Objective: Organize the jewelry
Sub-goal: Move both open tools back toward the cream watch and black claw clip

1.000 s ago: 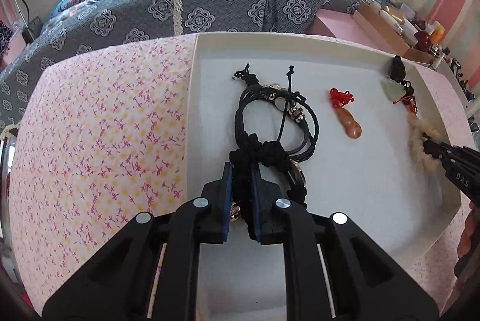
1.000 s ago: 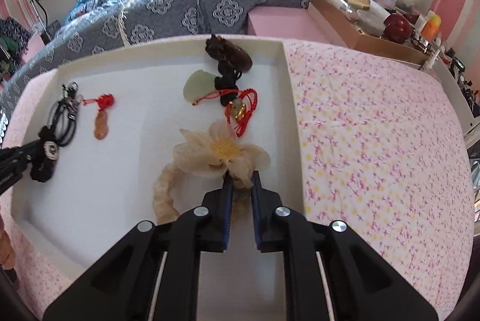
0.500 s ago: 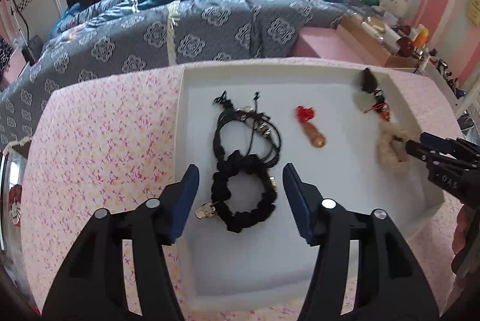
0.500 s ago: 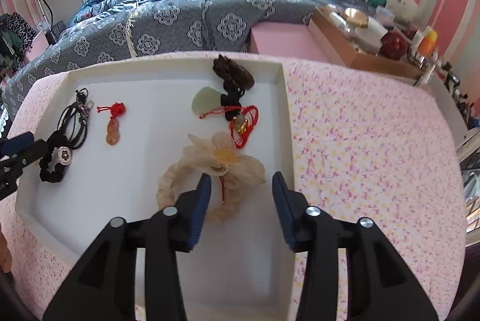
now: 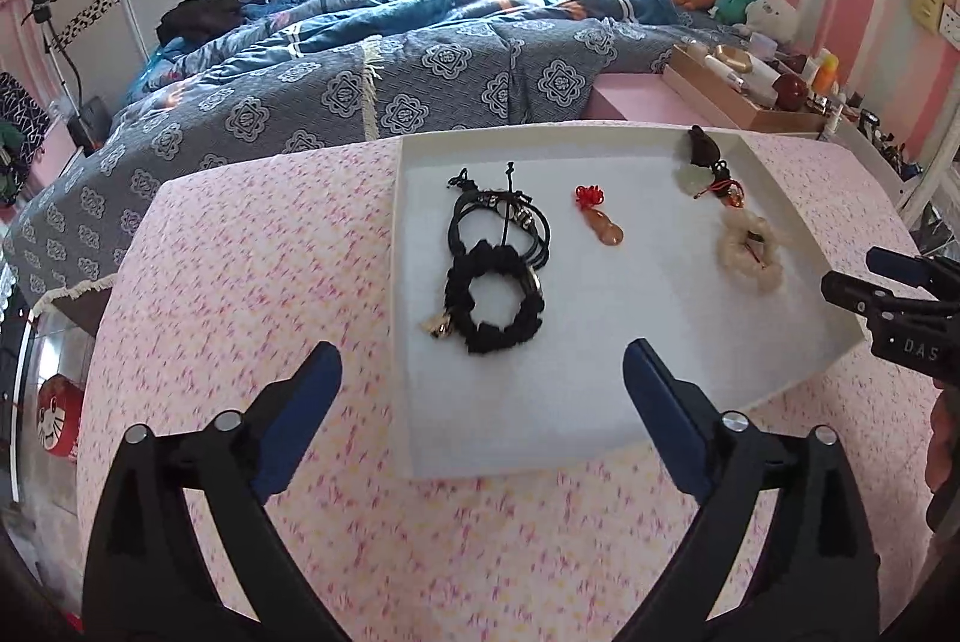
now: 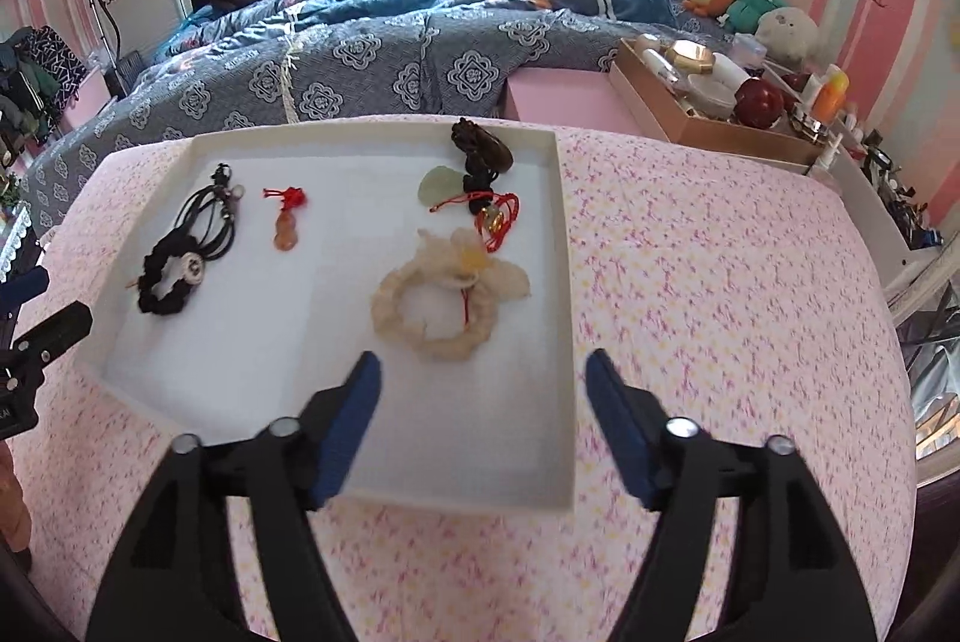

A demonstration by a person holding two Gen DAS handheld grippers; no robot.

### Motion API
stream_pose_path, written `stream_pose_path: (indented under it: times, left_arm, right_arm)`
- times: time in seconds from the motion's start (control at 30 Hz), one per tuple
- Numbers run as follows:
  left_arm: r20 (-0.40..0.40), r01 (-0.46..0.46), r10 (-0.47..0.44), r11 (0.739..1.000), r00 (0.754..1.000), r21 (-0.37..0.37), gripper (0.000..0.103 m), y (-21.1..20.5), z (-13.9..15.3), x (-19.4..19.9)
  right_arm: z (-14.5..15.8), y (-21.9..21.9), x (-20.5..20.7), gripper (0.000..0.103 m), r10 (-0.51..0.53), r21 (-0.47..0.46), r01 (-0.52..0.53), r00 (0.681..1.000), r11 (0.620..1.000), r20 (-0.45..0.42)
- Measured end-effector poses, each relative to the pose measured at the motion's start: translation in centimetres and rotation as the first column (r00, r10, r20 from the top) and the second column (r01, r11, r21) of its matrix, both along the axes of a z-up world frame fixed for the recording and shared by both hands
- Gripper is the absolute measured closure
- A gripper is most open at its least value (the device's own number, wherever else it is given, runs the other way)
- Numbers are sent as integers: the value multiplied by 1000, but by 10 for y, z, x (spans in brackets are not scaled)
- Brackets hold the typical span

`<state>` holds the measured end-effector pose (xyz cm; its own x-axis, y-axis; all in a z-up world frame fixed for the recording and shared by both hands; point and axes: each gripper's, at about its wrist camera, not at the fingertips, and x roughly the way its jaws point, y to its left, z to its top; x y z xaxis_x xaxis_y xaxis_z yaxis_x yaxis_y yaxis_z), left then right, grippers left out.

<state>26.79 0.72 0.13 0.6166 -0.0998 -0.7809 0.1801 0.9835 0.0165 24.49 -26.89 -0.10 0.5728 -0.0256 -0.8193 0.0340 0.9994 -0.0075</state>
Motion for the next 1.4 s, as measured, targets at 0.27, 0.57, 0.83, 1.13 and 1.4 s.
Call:
stream_pose_path:
  times: [0.27, 0.57, 0.83, 1.13, 1.4]
  left_arm:
    - [17, 7, -7, 1000, 1000, -7, 3, 3, 5, -40]
    - [50, 32, -31, 1000, 998, -2, 3, -3, 10, -85]
    - [32, 40, -38, 998, 999, -45, 3, -5, 9, -112]
    - [45, 34, -32, 999, 998, -42, 3, -5, 6, -148]
    - [5, 54, -53, 997, 999, -48, 3, -6, -13, -180]
  right_arm:
    - [4, -1, -34, 20, 5, 3, -6, 1000, 1000, 13]
    - [9, -6, -78, 18, 7, 5, -8, 1000, 1000, 25]
    - [14, -7, -110, 18, 13, 11, -13, 999, 1000, 49]
    - [12, -9, -148, 18, 4, 13, -5, 997, 1000, 77]
    - [-12, -5, -182, 17, 12, -23, -12, 1000, 1000, 23]
